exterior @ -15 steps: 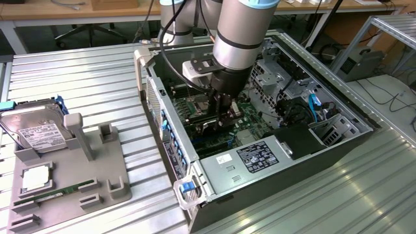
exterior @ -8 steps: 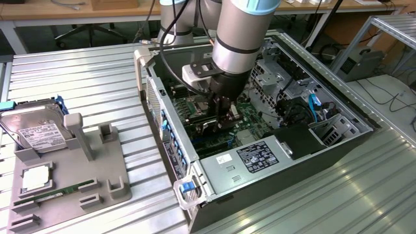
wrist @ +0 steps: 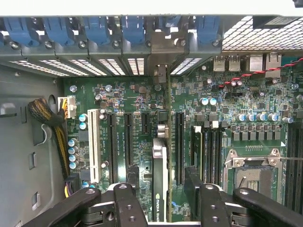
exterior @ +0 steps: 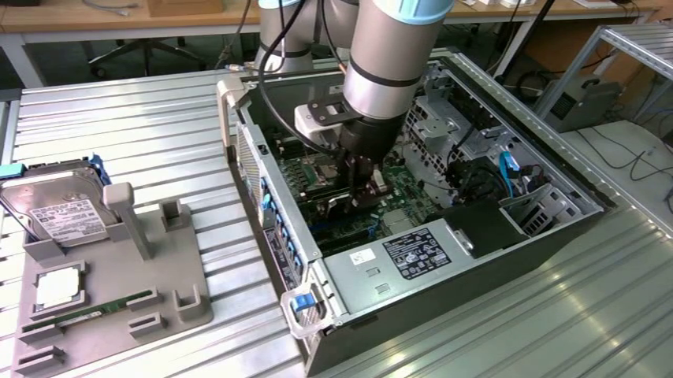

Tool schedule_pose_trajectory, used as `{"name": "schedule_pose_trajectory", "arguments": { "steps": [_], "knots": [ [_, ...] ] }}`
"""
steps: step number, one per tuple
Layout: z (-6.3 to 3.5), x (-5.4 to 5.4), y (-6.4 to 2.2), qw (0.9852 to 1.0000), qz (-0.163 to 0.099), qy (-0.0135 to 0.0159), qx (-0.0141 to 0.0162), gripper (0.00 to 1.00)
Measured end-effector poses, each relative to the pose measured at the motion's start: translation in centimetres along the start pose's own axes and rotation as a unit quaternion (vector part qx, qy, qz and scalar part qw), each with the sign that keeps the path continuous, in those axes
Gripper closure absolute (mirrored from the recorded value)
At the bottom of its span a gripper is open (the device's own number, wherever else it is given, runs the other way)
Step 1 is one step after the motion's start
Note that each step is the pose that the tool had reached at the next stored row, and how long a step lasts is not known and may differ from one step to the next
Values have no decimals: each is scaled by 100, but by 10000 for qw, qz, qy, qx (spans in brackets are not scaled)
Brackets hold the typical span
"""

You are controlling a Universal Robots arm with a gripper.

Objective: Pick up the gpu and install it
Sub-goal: 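Insert the gpu into the slot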

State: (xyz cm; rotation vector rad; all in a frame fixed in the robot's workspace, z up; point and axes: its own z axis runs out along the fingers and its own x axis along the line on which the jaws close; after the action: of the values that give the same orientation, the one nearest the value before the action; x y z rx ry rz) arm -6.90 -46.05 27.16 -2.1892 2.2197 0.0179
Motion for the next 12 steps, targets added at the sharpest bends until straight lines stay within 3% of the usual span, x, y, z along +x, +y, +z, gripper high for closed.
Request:
{"name": "schedule_pose_trajectory", "arguments": {
  "steps": [2,3,5,12],
  "knots": [
    [0,0,0,10000,0,0,0,64],
    [0,0,0,10000,0,0,0,64],
    [0,0,0,10000,0,0,0,74],
    [0,0,0,10000,0,0,0,74]
  ]
}}
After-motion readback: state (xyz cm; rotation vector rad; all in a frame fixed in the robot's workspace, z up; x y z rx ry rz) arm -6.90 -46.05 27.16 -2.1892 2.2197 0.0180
